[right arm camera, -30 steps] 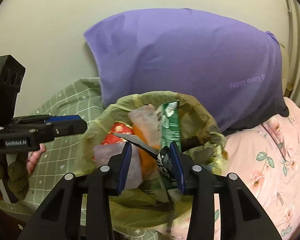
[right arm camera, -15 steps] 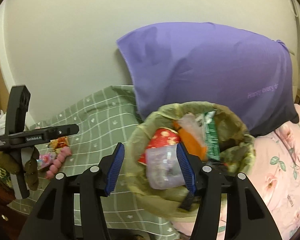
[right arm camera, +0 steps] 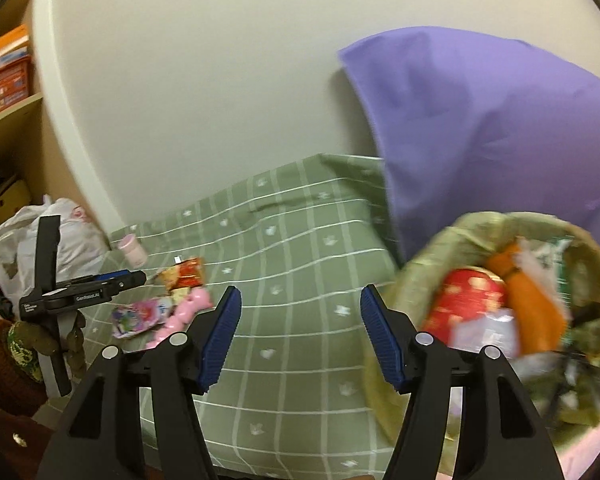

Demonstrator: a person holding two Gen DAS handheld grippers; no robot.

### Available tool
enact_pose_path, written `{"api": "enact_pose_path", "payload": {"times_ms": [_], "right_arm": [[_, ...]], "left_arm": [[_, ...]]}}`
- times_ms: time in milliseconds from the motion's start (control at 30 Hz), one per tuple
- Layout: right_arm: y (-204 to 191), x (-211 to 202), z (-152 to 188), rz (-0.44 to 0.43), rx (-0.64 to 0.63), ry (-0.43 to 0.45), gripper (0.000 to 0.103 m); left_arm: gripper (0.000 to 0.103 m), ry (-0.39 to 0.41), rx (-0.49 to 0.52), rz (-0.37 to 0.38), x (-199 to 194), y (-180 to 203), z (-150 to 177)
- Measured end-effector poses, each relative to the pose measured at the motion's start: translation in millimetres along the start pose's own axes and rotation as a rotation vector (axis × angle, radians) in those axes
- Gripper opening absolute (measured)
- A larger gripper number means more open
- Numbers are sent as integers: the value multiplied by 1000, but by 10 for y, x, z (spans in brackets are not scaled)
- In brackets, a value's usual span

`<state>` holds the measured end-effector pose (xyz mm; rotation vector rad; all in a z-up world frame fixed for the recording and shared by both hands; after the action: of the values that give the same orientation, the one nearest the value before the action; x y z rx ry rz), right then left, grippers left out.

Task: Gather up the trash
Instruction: 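Move both open grippers back over the remaining snacks on the table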

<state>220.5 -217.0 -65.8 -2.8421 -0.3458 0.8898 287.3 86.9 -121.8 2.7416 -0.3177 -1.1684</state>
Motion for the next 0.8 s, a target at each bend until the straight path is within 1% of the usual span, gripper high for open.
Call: {"api": "enact_pose_path", "payload": {"times_ms": [67, 133, 200, 267, 333, 400, 467, 500, 567, 600, 633, 667, 700, 733, 800], "right_arm": [[-89, 100, 24, -32, -4, -20, 59], [-178, 234, 59, -40, -28, -57, 59], [-256, 339, 91, -37, -58, -86, 59], [-367, 456, 145, -59, -90, -129, 59], [-447, 590, 179, -60, -113, -165, 59], [-520, 696, 210, -47, -139, -186, 59], [-607, 822, 245, -41, -160, -205, 59], [-647, 868, 259, -51, -162, -215, 59], [-743, 967, 279, -64, -177, -234, 59], [-788, 997, 283, -66, -189, -238, 59], [-849, 1032, 283, -75, -205, -240, 59], [-884, 1055, 284, -82, -215, -241, 59], [-915, 1079, 284, -86, -225, -242, 59], [-953, 1124, 285, -85, -237, -243, 59], [-989, 1195, 297, -82, -245, -254, 59]], "left_arm": [[62, -16, -9, -22, 7, -136, 53], [62, -46, -16, -41, 47, -262, 137], [62, -71, -39, -46, 64, -372, 235], [62, -77, -63, -48, 42, -432, 291], [62, -87, -74, -44, 16, -488, 357], [62, -114, -79, -28, 28, -490, 419], [62, -179, -81, 17, 115, -458, 495], [62, -209, -74, 25, 186, -449, 554], [61, -222, -62, -1, 265, -453, 604], [59, -233, -63, -10, 298, -457, 637], [48, -239, -76, -9, 302, -464, 662], [42, -239, -88, 1, 286, -465, 679], [40, -236, -98, 11, 253, -469, 685], [33, -225, -103, 12, 204, -485, 681], [32, -191, -124, 1, 84, -566, 639]]}}
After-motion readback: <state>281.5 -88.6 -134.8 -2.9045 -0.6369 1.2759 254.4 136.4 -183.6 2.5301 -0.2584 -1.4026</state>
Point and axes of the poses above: each gripper's, at about its wrist camera, not at the fingertips, and x roughly the way its jaws point, y to its right, z to its underside, the point moved 5 cm from there along x, roughly the way its jaws point, and after that the axes turned 3 degrees about y, right-handed, at the moved point
